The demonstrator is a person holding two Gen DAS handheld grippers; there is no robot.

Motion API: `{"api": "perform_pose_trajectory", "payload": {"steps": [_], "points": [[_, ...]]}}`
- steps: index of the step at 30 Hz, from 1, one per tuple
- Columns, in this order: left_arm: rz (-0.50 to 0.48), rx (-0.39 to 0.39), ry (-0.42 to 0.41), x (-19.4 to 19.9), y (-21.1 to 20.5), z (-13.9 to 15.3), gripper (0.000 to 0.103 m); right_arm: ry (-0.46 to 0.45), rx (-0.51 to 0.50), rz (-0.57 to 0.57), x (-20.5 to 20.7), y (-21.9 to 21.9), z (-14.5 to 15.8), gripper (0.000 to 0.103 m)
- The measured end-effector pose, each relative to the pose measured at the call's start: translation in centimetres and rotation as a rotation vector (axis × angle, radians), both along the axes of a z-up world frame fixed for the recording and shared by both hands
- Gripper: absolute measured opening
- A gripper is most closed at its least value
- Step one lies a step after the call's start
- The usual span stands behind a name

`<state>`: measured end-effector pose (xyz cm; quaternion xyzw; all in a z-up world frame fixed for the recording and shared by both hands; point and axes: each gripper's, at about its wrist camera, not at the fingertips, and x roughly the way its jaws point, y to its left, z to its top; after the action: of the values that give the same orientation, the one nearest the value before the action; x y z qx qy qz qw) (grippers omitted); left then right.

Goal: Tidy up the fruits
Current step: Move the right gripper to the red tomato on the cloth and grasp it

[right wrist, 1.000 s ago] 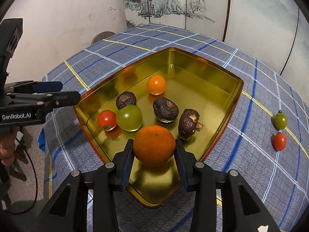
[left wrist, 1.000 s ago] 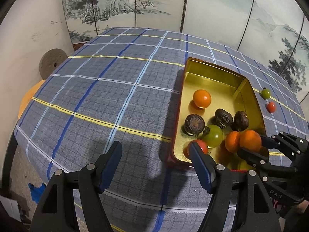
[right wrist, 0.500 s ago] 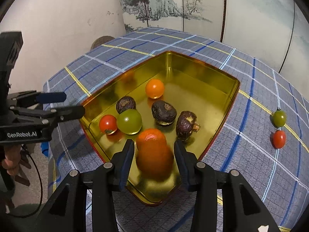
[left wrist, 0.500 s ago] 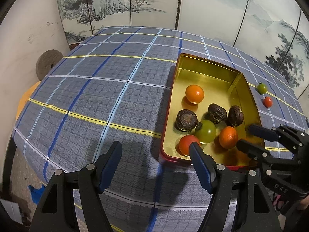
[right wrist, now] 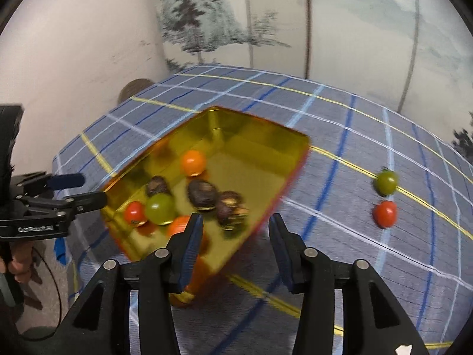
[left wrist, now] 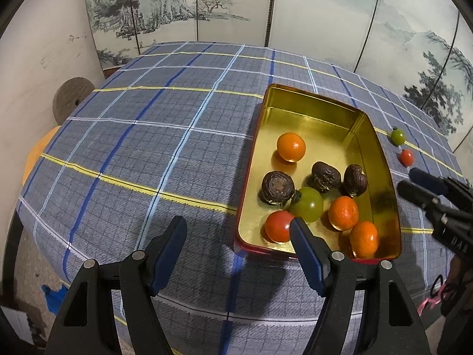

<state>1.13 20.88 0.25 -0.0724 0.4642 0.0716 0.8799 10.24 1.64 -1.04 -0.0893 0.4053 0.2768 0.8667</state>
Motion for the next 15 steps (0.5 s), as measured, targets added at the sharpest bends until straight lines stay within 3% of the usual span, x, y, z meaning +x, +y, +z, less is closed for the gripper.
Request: {"api": "perform_pose_trajectory", "payload": {"steps": [15], "points": [[-0.029, -0.008, -0.016, 2.9, -2.0, 1.2, 0.072, -0.015, -0.065, -0.285, 5.8, -10.5, -1.9, 0.044]]}}
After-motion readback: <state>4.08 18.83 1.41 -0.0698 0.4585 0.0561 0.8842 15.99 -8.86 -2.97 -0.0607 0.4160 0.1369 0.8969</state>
